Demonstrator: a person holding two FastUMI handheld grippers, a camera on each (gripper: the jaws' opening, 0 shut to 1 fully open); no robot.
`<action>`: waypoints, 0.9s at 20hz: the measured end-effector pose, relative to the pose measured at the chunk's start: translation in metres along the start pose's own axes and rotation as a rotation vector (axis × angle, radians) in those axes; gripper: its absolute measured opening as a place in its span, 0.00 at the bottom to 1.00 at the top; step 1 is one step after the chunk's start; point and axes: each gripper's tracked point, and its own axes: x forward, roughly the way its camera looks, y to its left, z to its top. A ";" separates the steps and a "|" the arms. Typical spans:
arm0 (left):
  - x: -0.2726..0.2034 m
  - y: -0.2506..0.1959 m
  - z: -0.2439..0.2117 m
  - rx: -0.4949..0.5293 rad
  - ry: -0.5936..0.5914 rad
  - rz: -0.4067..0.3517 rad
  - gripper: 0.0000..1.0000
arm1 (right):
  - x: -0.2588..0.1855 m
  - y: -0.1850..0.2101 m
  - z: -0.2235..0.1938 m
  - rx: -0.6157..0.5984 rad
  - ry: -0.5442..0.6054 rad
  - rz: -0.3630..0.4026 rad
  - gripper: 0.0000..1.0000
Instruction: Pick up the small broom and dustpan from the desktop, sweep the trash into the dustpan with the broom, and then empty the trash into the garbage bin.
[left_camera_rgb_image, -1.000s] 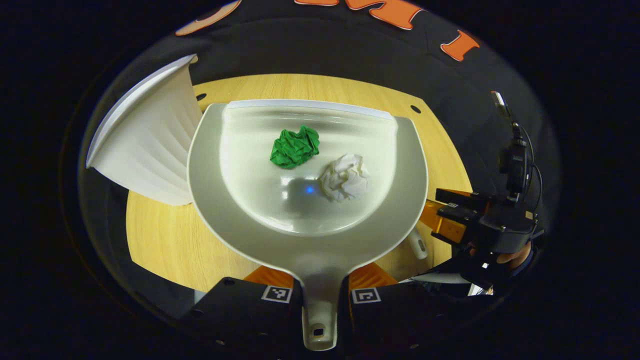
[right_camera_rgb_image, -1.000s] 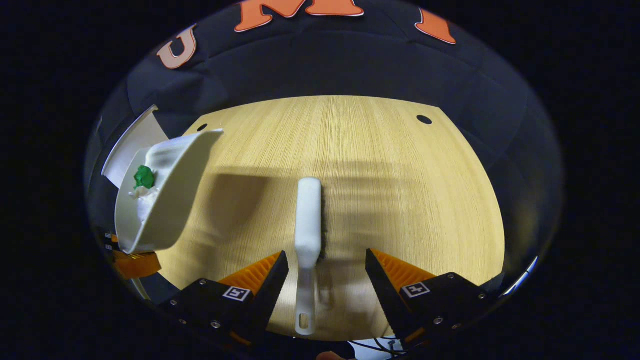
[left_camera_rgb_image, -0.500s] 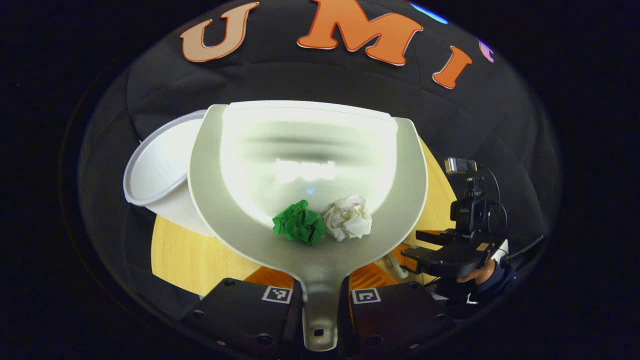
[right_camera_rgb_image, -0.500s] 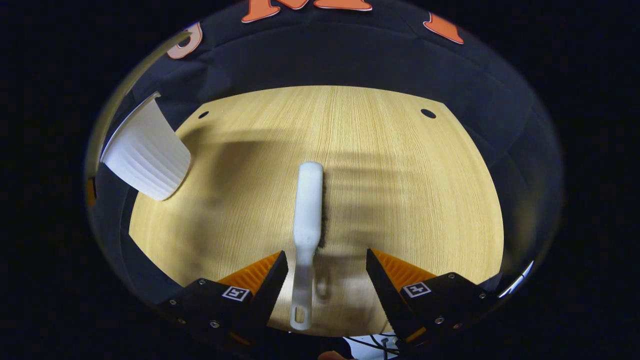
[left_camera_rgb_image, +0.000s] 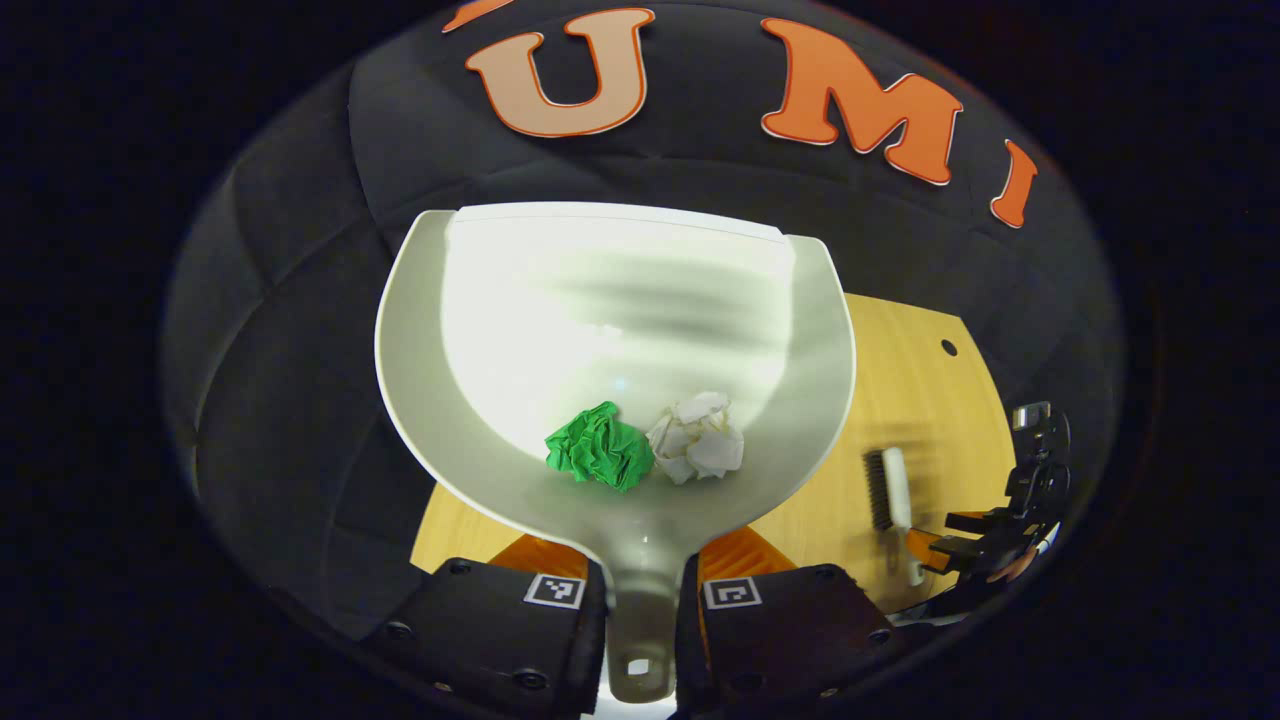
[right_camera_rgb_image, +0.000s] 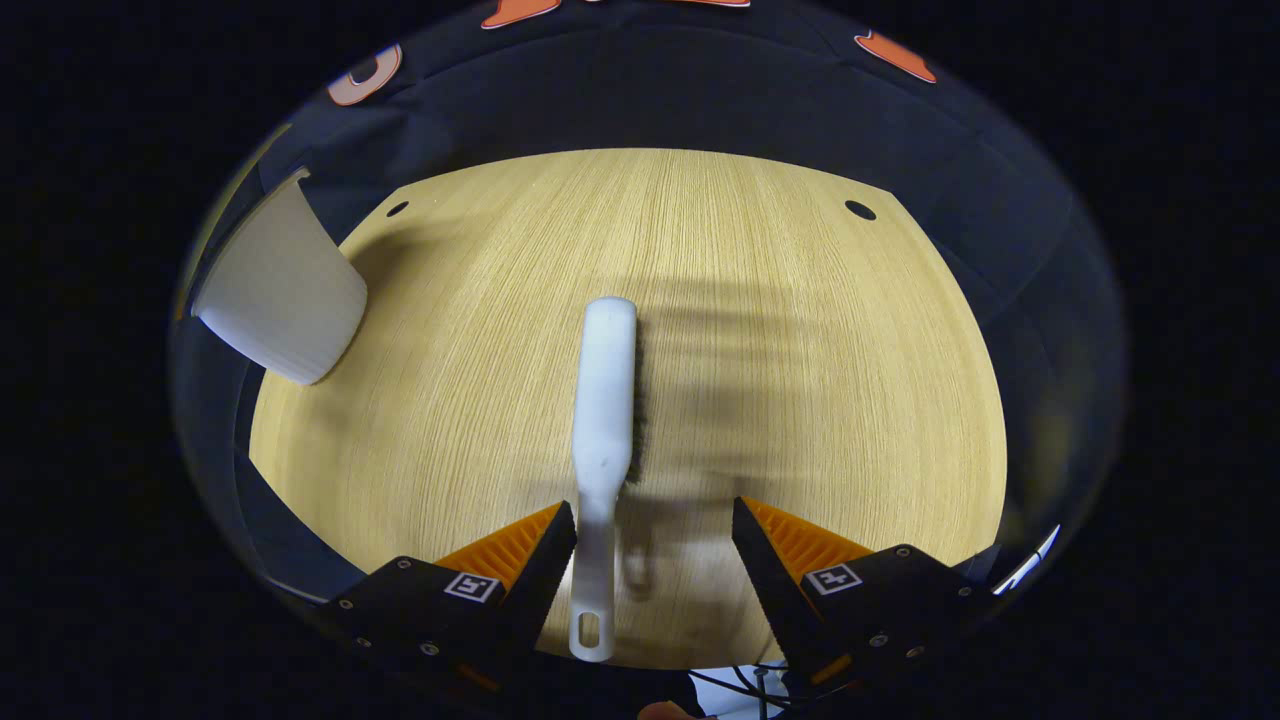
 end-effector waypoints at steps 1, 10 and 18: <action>0.003 0.013 0.002 0.026 0.000 0.035 0.29 | 0.003 -0.001 0.002 0.000 0.000 0.001 0.95; 0.001 0.078 0.004 0.324 0.125 0.337 0.29 | 0.040 -0.017 0.008 -0.007 0.027 -0.001 0.95; -0.033 0.112 0.030 0.759 0.133 0.638 0.29 | 0.060 0.018 -0.001 -0.025 0.043 0.033 0.95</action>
